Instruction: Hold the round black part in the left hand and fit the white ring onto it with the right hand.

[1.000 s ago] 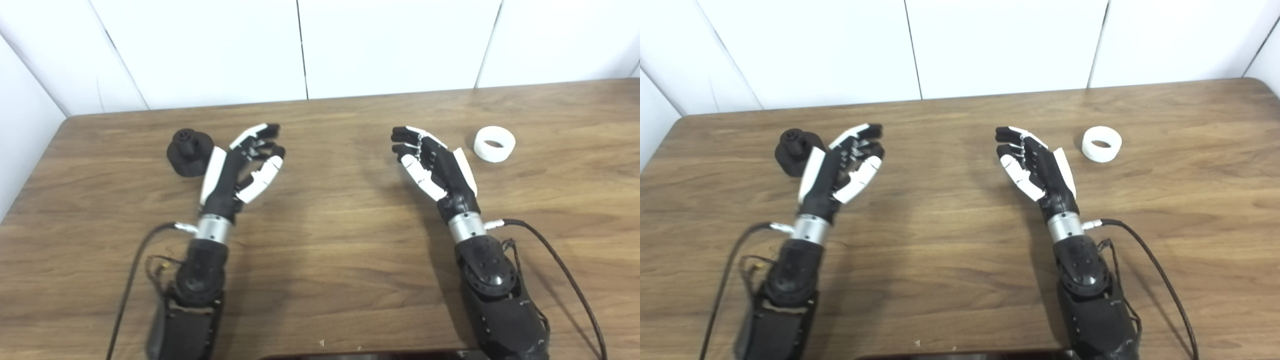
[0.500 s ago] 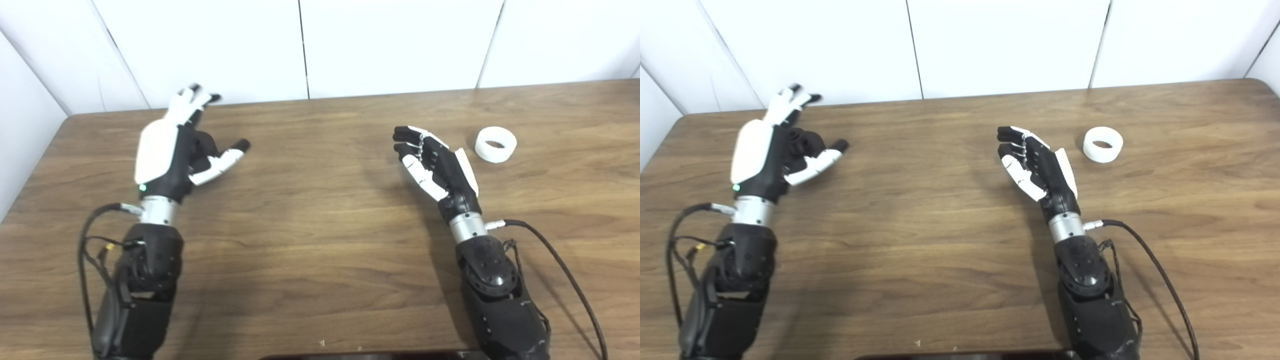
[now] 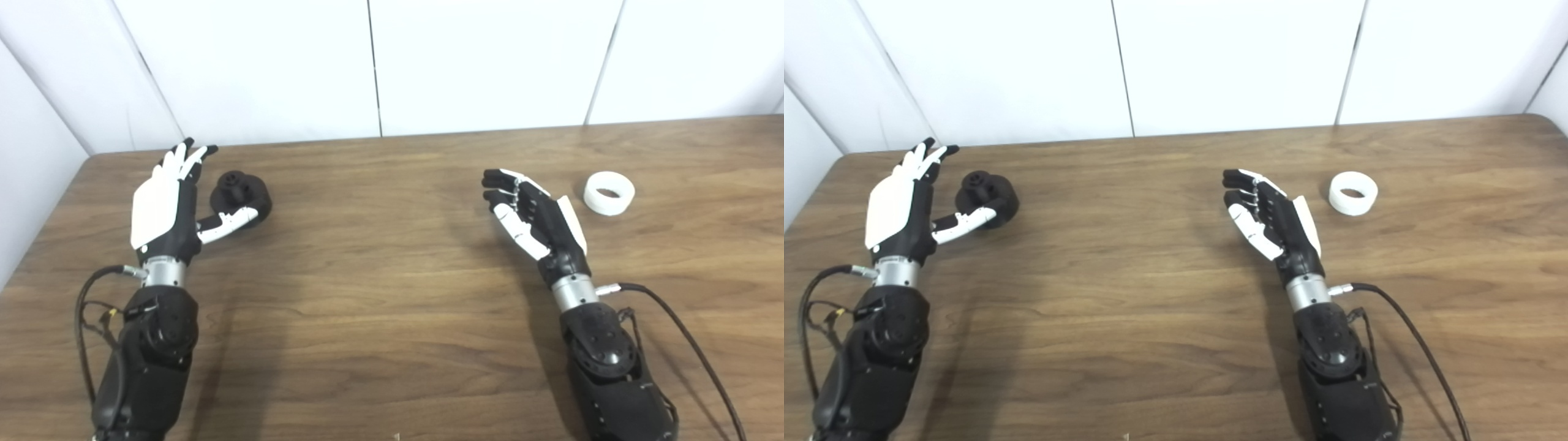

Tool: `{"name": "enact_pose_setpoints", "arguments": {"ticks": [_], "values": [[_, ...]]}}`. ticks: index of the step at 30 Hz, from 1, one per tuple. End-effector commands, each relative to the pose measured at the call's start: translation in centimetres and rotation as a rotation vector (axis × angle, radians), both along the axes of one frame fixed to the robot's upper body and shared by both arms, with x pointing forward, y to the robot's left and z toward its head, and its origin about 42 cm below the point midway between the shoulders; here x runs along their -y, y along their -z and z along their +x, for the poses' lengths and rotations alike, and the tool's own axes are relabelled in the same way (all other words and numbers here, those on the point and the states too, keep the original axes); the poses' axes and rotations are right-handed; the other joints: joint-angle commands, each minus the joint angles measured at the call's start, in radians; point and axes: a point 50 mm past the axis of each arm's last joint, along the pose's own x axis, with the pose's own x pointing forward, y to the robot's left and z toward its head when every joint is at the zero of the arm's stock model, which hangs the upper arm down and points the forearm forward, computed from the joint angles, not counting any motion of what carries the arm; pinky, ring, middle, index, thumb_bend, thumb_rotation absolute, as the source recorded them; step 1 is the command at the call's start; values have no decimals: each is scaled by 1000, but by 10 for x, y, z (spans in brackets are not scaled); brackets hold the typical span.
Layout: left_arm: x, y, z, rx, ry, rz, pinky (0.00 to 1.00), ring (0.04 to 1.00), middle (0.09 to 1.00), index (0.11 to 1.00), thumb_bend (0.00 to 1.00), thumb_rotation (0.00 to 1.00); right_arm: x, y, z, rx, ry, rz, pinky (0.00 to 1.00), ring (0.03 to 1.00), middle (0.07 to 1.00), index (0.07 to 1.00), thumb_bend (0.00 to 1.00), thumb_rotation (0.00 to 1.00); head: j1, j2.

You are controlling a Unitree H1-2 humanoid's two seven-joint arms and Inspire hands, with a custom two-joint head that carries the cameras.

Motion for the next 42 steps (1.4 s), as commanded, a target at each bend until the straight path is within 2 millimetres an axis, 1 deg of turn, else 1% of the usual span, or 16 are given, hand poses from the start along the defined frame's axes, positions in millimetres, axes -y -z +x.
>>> {"name": "enact_pose_setpoints", "arguments": {"ticks": [1, 7, 12, 17, 22, 28, 32, 36, 42], "values": [[-12, -24, 15, 69, -25, 23, 1000, 1000, 1000, 889, 994, 552, -4, -21, 8, 92, -22, 11, 690, 743, 767, 758, 402, 577, 0, 1], [-19, -15, 24, 29, -47, 26, 988, 1000, 1000, 902, 1000, 522, -4, -21, 8, 95, -20, 18, 683, 741, 764, 754, 398, 563, -6, 1], [-22, -8, 31, 1, -58, 34, 985, 1000, 1000, 911, 1000, 495, -2, -20, 6, 96, -14, 9, 687, 740, 765, 755, 396, 570, -9, 3], [-25, -2, 36, -34, -60, 47, 988, 1000, 1000, 925, 1000, 554, -1, -20, 5, 97, -9, 10, 691, 741, 764, 753, 385, 564, -13, 4], [-26, 4, 40, -63, -67, 48, 986, 1000, 1000, 939, 1000, 581, -1, -20, 4, 100, 2, 4, 688, 737, 762, 751, 395, 564, -16, 4], [-25, 8, 44, -81, -74, 41, 992, 1000, 1000, 941, 1000, 568, 0, -21, 3, 99, 4, 1, 689, 739, 767, 756, 393, 579, -21, 5], [-24, 9, 47, -90, -77, 41, 987, 1000, 1000, 934, 1000, 576, 2, -20, 2, 107, 8, -6, 666, 727, 761, 749, 408, 588, -22, 7], [-23, 12, 50, -101, -80, 38, 983, 1000, 1000, 928, 1000, 558, 4, -20, 2, 110, 13, -21, 654, 722, 758, 747, 424, 607, -24, 7], [-19, 14, 56, -123, -79, 24, 978, 1000, 1000, 929, 1000, 565, 4, -20, 1, 107, 9, -26, 653, 726, 760, 748, 431, 617, -32, 8]]}}
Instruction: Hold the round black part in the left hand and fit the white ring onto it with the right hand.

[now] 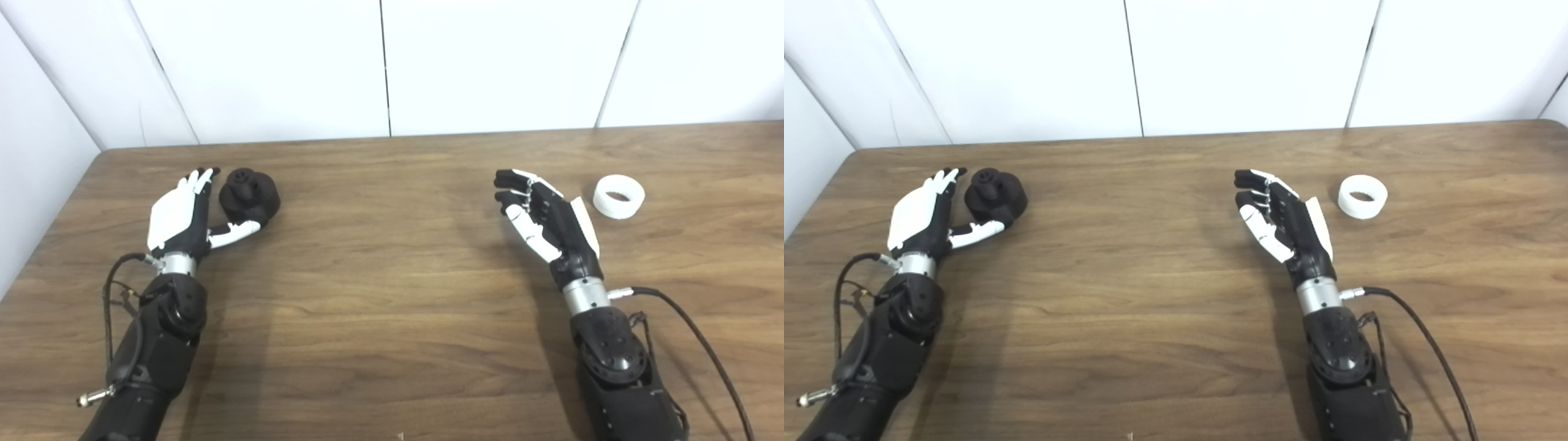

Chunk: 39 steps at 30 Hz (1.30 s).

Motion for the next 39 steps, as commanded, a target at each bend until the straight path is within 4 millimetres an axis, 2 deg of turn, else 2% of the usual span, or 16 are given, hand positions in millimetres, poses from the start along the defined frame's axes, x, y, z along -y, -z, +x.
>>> {"name": "enact_pose_setpoints", "arguments": {"ticks": [1, 9, 22, 25, 31, 34, 39], "values": [[-3, -30, 21, 88, -7, 11, 977, 1000, 1000, 927, 1000, 561, 0, -17, 4, 84, -9, -3, 658, 728, 761, 749, 433, 624, -1, 2], [-3, -28, 31, 67, -14, -5, 978, 1000, 1000, 933, 1000, 509, 1, -20, 3, 85, -10, -9, 672, 728, 765, 749, 416, 619, -10, 6], [-11, -24, 50, 49, -59, -32, 1000, 1000, 1000, 911, 1000, 566, 4, -24, 2, 99, -9, -23, 640, 712, 765, 751, 407, 616, -19, 14], [-11, -24, 54, 58, -65, -82, 1000, 1000, 1000, 891, 1000, 535, 5, -24, 1, 103, -6, -28, 640, 712, 762, 748, 414, 615, -26, 15], [-9, -21, 59, 57, -72, -172, 995, 1000, 1000, 861, 1000, 535, 6, -25, -1, 111, 5, -36, 633, 707, 755, 742, 419, 617, -31, 21], [-5, -20, 58, 68, -59, -209, 1000, 1000, 1000, 822, 1000, 497, 7, -26, -2, 114, 11, -42, 608, 703, 746, 734, 395, 597, -31, 23], [-1, -20, 56, 83, -51, -244, 1000, 1000, 1000, 761, 998, 425, 7, -24, -4, 101, 4, -29, 633, 721, 760, 745, 397, 592, -31, 27]]}}
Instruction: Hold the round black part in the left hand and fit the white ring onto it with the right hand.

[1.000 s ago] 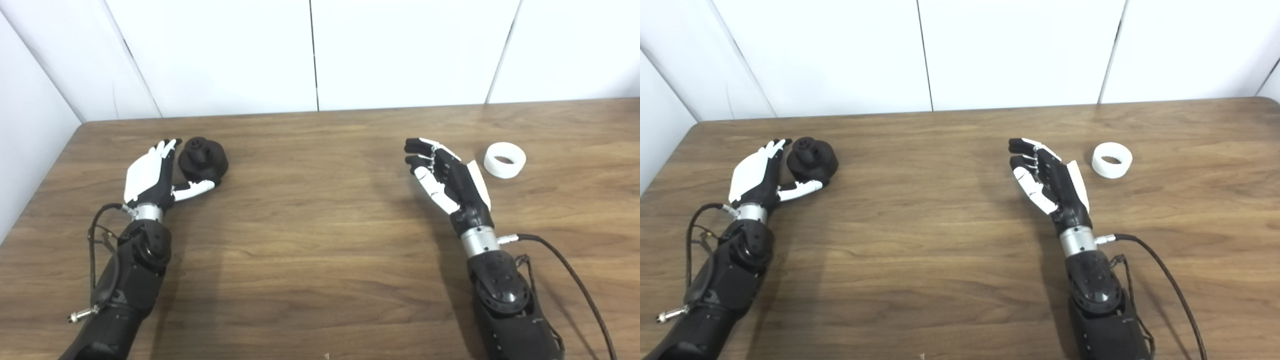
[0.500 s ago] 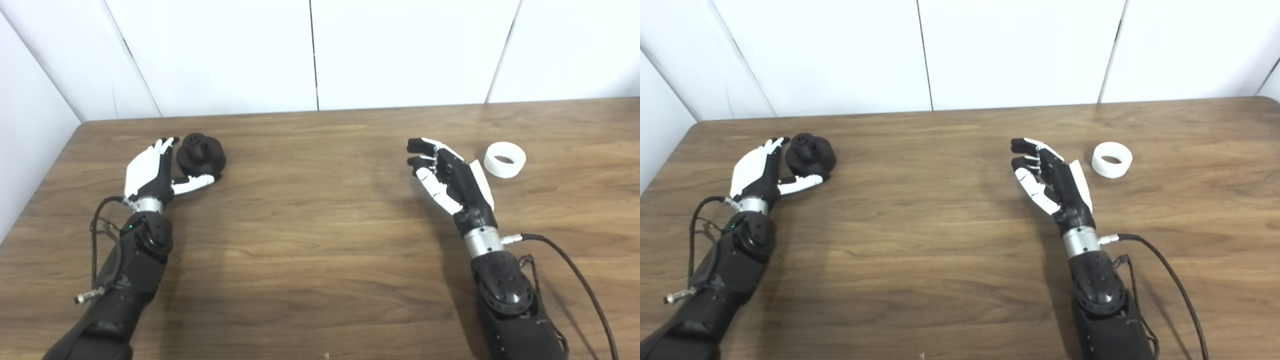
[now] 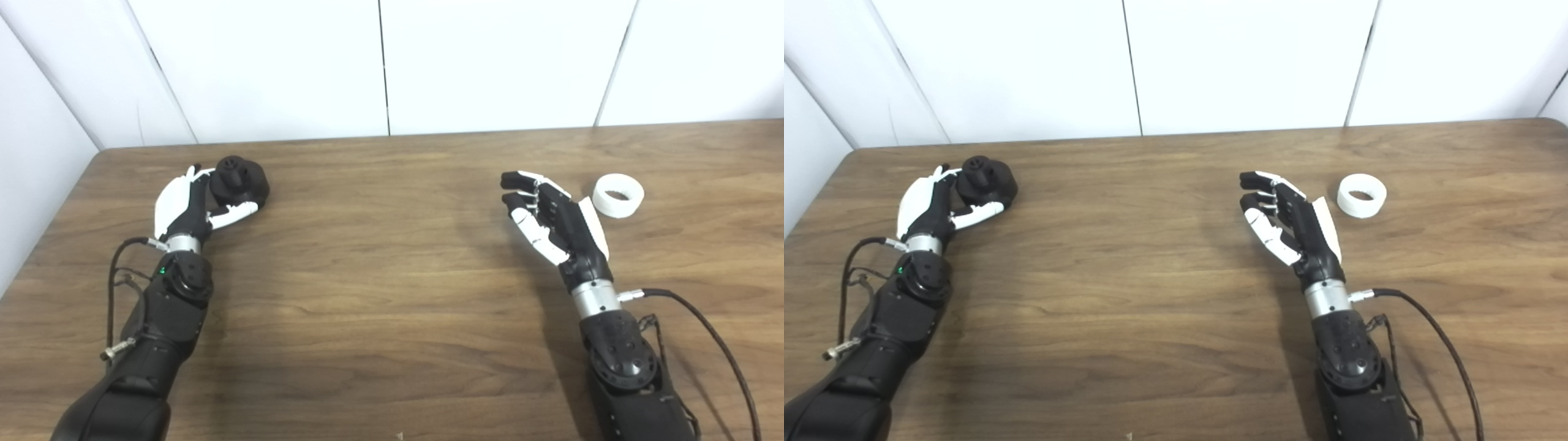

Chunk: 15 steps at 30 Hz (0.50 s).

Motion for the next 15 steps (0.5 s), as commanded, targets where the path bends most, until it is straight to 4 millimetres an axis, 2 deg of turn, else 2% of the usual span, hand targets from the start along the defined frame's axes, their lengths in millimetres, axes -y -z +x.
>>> {"name": "enact_pose_setpoints", "arguments": {"ticks": [1, 7, 15], "values": [[5, -29, 15, 99, 31, -12, 1000, 1000, 1000, 758, 997, 419, -2, -19, 4, 71, -11, 26, 635, 721, 761, 746, 397, 591, 0, 2], [7, -30, 13, 116, 41, -36, 1000, 1000, 1000, 733, 950, 362, -1, -17, 3, 67, -9, 17, 651, 720, 761, 747, 400, 614, -3, 5], [11, -30, 12, 125, 45, -41, 1000, 1000, 1000, 708, 924, 325, 1, -18, 2, 77, 3, 6, 619, 714, 755, 740, 400, 605, -8, 11]]}}
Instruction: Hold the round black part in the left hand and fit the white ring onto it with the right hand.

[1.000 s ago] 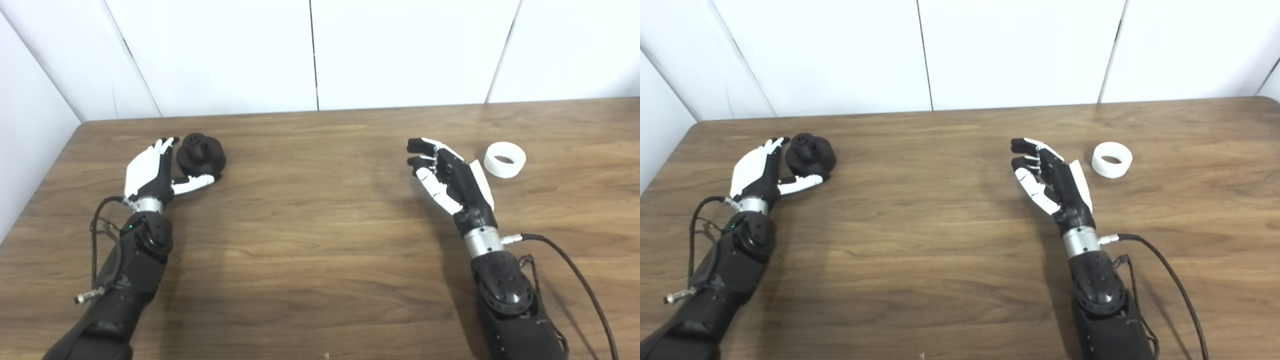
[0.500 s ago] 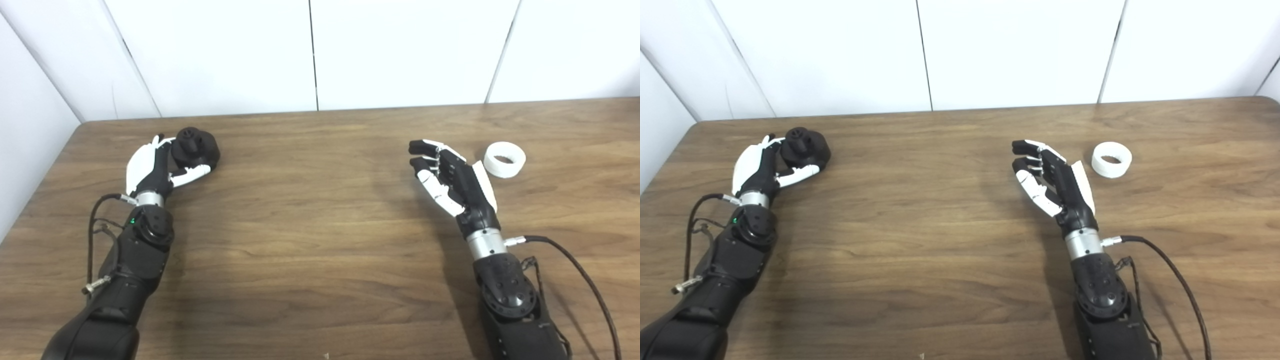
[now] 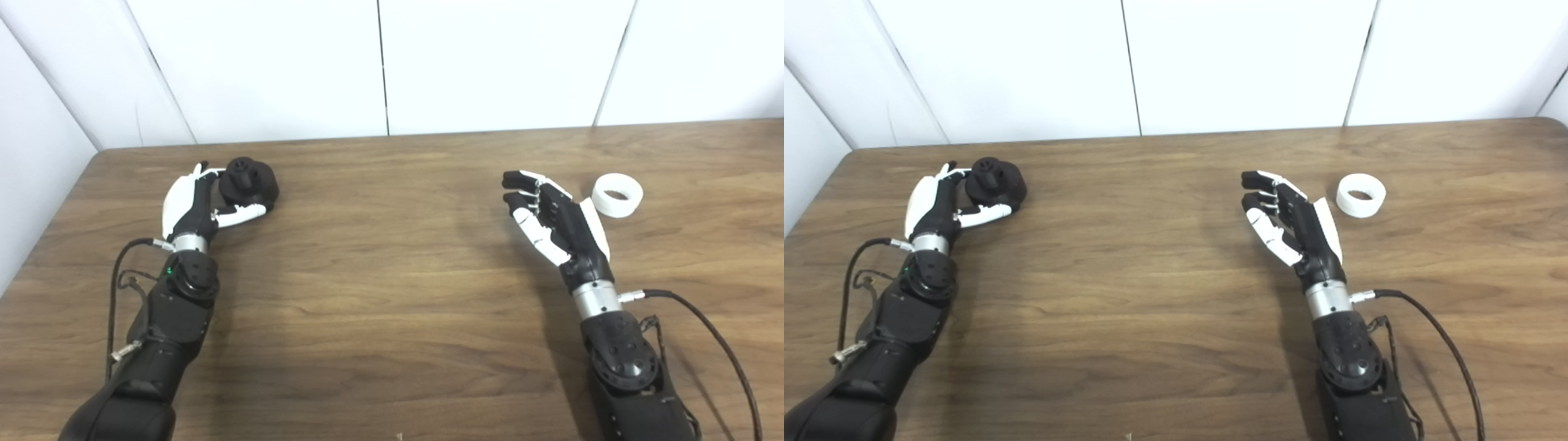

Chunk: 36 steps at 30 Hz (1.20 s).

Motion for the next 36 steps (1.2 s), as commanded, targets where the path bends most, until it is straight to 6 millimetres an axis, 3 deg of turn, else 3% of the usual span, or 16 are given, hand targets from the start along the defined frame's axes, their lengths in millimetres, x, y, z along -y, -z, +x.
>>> {"name": "enact_pose_setpoints", "arguments": {"ticks": [1, 10, 21, 36], "values": [[1, -27, 13, 97, 24, 3, 1000, 1000, 1000, 704, 922, 319, 0, -19, 3, 79, 2, 3, 617, 712, 755, 740, 401, 613, 0, 2], [32, -17, -2, 87, 90, -32, 1000, 1000, 1000, 689, 896, 285, 4, -21, 3, 88, 8, -7, 616, 706, 747, 734, 389, 605, 1, 4], [67, 1, -24, 67, 209, -52, 1000, 1000, 1000, 671, 943, 312, 6, -27, 6, 78, 2, 13, 650, 725, 765, 752, 394, 612, 9, 7], [122, 0, -66, 46, 454, -55, 982, 1000, 1000, 672, 933, 319, 7, -34, 9, 89, 2, 8, 659, 727, 767, 761, 400, 632, 15, 11]]}}
